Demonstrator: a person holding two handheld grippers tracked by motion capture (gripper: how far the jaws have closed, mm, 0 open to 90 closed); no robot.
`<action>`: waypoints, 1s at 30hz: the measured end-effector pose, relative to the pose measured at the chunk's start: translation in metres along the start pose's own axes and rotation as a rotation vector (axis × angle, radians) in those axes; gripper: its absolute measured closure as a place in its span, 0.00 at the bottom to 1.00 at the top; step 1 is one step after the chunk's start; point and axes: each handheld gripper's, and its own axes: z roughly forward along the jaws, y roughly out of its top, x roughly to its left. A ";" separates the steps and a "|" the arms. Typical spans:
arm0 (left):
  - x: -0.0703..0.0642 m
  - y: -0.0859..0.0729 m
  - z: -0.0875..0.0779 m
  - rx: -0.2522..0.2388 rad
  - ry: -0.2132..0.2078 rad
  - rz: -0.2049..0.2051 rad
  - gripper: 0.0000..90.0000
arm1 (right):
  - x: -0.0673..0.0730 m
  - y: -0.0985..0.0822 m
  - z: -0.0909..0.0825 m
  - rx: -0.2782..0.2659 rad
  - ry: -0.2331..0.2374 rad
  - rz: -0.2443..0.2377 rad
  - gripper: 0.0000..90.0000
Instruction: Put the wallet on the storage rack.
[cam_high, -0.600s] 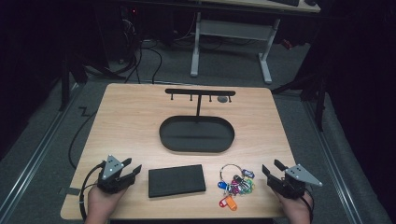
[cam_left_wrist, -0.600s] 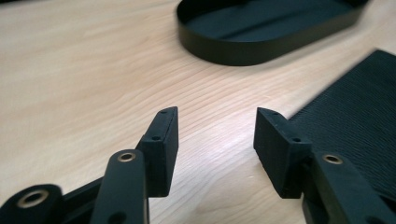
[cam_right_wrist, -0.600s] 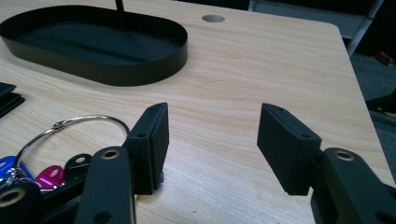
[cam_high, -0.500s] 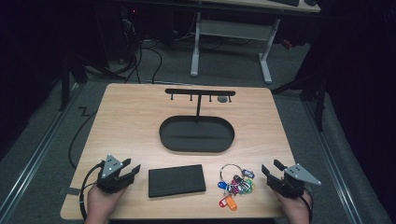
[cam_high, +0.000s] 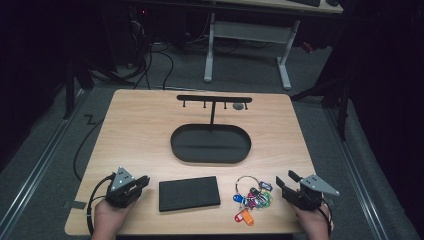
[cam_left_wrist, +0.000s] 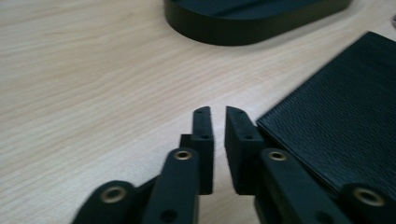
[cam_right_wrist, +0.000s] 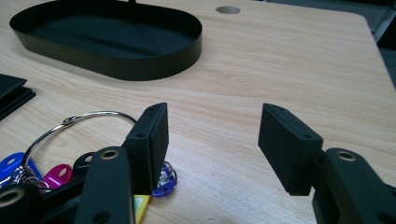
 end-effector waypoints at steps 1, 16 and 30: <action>-0.001 -0.001 -0.001 0.007 -0.001 0.006 0.97 | 0.000 0.001 0.001 0.005 0.003 0.002 0.46; -0.037 -0.022 -0.011 0.099 0.000 0.104 1.00 | 0.005 0.027 0.030 -0.015 0.098 0.019 0.49; -0.075 -0.027 -0.012 0.110 -0.087 0.158 1.00 | 0.007 0.038 0.047 -0.021 0.154 0.048 0.52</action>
